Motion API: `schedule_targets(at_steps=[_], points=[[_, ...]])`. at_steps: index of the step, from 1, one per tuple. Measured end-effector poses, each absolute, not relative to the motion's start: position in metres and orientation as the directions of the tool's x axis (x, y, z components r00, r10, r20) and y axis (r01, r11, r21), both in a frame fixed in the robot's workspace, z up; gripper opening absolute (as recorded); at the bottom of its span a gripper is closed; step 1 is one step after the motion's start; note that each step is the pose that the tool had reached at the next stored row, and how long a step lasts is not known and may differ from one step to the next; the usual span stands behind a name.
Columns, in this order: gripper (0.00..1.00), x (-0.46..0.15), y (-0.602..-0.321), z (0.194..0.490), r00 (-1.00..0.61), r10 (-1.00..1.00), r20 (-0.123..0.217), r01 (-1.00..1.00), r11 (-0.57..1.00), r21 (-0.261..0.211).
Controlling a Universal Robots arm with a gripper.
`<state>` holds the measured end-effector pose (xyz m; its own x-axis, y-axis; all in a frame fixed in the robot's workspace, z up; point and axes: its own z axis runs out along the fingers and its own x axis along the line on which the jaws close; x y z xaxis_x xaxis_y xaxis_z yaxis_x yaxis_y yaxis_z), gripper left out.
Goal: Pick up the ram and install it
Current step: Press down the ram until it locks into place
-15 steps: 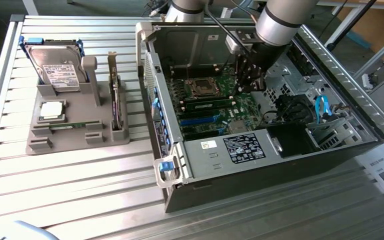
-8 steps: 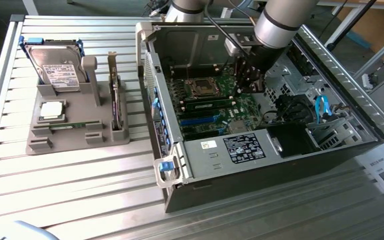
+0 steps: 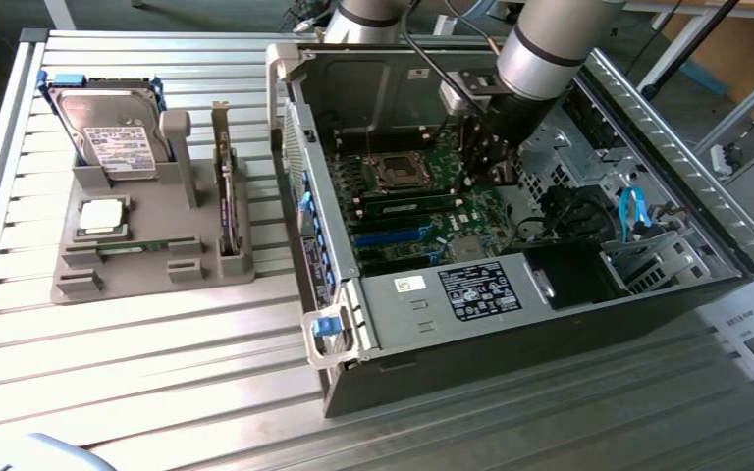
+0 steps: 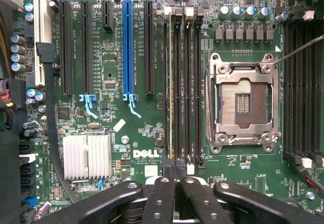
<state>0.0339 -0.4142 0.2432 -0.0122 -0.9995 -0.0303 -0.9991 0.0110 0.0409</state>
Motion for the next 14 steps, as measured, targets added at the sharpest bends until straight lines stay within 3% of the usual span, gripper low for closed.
schedule_targets(at_steps=[14], points=[[0.1, 0.0338, -0.4142, 0.2392, -0.012, -0.999, -0.03, -0.999, 0.011, 0.041]])
